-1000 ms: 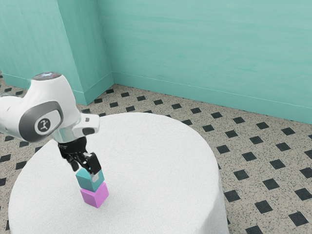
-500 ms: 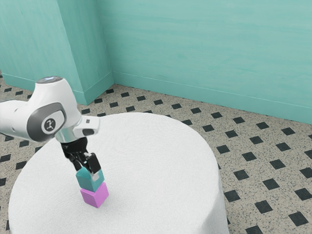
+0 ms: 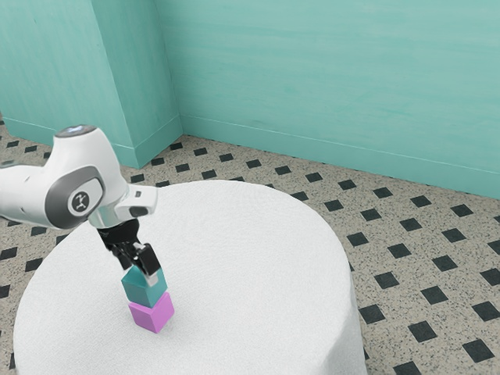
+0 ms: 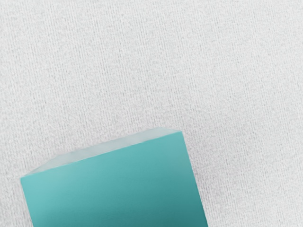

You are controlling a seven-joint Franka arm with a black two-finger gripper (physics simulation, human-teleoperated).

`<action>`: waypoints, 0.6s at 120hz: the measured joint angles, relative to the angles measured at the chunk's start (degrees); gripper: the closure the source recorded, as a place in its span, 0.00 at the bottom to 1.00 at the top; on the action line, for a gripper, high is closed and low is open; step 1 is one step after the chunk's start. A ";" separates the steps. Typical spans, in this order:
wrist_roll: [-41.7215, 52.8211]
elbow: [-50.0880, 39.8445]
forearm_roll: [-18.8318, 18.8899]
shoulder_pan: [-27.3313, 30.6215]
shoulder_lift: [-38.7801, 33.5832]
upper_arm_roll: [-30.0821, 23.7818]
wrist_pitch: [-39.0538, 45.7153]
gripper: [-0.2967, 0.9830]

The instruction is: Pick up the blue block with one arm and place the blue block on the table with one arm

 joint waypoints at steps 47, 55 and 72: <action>-1.08 -0.23 -0.15 0.06 1.26 0.33 3.60 0.23; -1.39 -0.37 -0.17 0.03 1.40 0.33 3.78 0.23; -2.05 -0.45 -0.27 0.00 2.70 0.26 4.33 0.23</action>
